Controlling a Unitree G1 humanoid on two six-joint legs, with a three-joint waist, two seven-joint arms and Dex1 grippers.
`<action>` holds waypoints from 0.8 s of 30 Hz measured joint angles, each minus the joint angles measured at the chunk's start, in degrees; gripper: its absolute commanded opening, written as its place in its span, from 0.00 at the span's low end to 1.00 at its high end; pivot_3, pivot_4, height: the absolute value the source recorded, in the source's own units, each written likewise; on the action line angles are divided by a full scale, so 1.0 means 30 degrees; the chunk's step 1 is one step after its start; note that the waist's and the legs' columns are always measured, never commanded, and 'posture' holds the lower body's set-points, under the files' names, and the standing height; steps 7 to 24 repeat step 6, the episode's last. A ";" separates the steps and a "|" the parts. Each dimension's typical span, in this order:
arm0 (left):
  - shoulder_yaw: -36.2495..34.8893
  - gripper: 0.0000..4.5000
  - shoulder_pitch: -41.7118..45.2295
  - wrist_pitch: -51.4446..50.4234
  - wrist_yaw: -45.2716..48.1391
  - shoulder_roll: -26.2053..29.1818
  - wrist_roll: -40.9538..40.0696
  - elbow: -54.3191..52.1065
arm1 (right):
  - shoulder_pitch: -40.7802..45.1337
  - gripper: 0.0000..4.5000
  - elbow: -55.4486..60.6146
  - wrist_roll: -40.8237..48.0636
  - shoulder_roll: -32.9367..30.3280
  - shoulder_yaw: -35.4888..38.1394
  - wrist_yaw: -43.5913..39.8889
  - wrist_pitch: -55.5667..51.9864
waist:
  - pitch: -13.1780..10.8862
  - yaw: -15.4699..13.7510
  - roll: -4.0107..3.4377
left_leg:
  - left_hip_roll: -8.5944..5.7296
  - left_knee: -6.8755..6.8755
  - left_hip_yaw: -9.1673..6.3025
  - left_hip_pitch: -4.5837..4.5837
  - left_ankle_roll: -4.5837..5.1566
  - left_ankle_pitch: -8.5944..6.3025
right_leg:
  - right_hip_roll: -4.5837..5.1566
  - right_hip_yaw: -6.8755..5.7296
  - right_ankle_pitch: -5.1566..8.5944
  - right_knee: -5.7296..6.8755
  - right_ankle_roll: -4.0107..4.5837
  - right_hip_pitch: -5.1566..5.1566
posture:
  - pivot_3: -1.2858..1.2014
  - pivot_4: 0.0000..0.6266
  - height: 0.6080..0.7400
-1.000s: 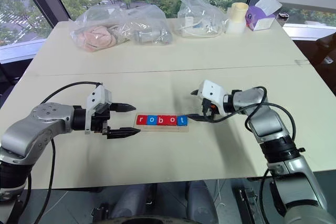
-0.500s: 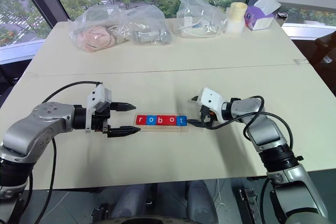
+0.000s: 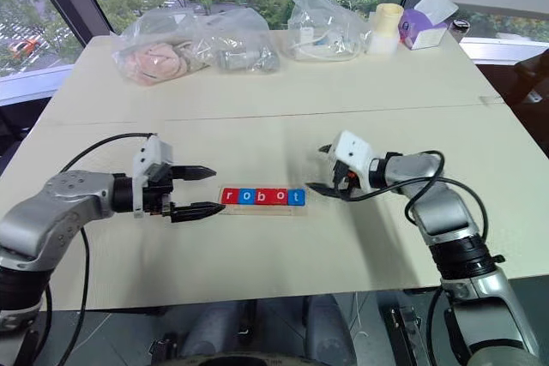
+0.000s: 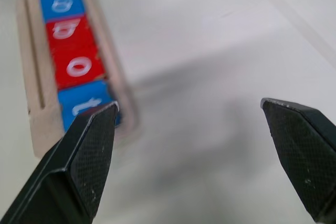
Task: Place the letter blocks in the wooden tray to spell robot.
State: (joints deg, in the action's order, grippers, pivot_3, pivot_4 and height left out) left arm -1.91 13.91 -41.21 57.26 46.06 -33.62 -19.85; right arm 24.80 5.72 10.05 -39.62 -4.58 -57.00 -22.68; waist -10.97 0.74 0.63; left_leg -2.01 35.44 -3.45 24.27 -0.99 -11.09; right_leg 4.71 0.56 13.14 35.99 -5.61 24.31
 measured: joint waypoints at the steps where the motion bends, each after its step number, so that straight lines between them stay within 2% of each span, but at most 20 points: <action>1: -0.0514 1.00 -0.0666 -0.0140 -0.0028 0.0182 -0.0256 -0.0390 | -0.0729 0.99 0.1262 0.0743 -0.0227 0.0695 -0.0003 -0.0883 | 0.0000 -0.0014 0.0002 | 0.0005 -0.0015 -0.0013 0.0001 0.0001 -0.0001 | 0.0005 0.0004 0.0002 -0.0001 -0.0003 0.0003 | 0.52 0.24 1.00; 6: -0.3226 1.00 -0.3381 -0.1015 -0.1254 0.0641 -0.0770 -0.1448 | -0.4889 0.99 0.6500 0.4954 -0.0645 0.3536 0.0611 -0.5785 | 0.0003 -0.0087 0.0005 | -0.0002 -0.0021 -0.0017 -0.0001 0.0001 -0.0003 | 0.0031 0.0015 0.0009 -0.0002 -0.0002 0.0005 | 0.52 0.24 1.00; 24: -0.3226 1.00 -0.3381 -0.1015 -0.1254 0.0641 -0.0770 -0.1448 | -0.4889 0.99 0.6500 0.4954 -0.0645 0.3536 0.0611 -0.5785 | 0.0003 -0.0087 0.0005 | -0.0002 -0.0021 -0.0017 -0.0001 0.0001 -0.0003 | 0.0031 0.0015 0.0009 -0.0002 -0.0002 0.0005 | 0.52 0.24 1.00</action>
